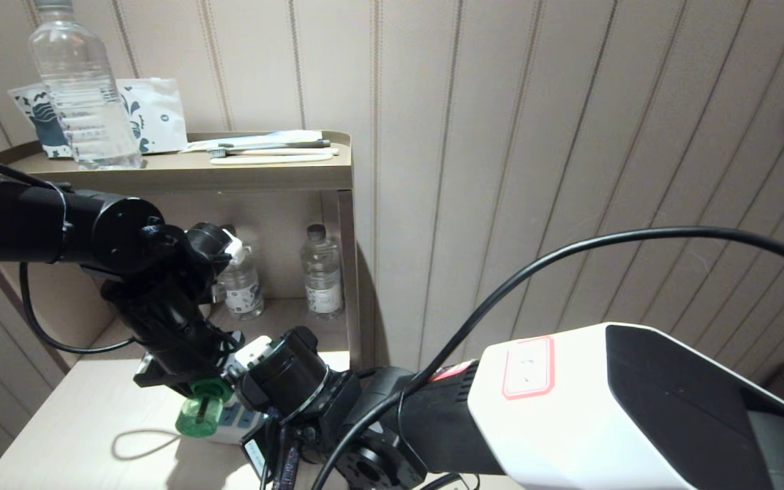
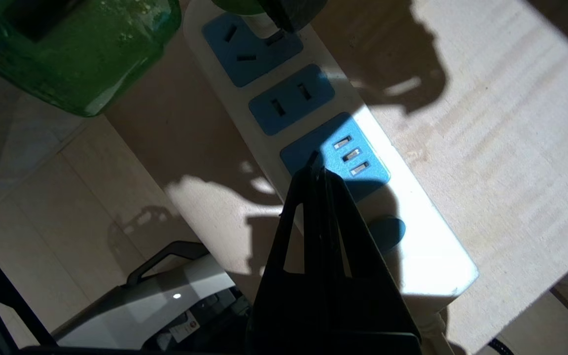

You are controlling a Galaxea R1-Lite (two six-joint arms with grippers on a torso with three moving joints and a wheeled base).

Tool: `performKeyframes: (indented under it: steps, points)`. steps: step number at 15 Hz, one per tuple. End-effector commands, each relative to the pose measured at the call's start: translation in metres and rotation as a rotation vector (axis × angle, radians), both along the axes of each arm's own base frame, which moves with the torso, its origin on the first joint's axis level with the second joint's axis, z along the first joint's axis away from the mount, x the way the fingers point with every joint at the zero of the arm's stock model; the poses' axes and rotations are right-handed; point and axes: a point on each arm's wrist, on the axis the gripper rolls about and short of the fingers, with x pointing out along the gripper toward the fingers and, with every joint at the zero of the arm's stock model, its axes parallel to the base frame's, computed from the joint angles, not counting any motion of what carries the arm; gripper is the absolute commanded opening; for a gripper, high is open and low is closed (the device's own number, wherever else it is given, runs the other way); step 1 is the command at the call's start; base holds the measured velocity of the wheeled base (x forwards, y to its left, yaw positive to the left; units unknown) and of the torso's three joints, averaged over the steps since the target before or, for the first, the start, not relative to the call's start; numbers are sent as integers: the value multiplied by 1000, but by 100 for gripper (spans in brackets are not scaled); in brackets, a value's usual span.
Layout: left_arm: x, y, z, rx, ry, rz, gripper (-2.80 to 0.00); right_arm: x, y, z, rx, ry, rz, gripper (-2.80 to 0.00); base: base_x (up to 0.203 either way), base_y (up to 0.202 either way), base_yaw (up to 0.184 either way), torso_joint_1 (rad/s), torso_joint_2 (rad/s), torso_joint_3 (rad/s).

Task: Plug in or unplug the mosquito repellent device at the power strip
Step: Hold the socket with your right hand and unplug it with your left hand, then place the mosquito repellent liquid on the table

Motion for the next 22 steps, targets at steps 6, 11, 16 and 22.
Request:
performKeyframes:
  steps: [6, 11, 16, 22]
  points:
    - [-20, 10, 48, -16, -77, 12, -280, 0, -1, 3, 4, -5, -4, -280, 0, 0, 0, 0, 0, 0]
    - [-27, 28, 51, 25, -92, 76, -280, -4, -11, 32, 44, -28, -8, -280, 0, 0, 0, 0, 0, 0]
    - [-44, 38, 53, 25, -94, 92, -280, -16, -35, 85, 94, -125, -36, -280, 0, 0, 0, 0, 0, 0]
    - [-58, 42, 55, 23, -100, 92, -280, -30, -61, 128, 149, -200, -69, -280, 0, 0, 0, 0, 0, 0]
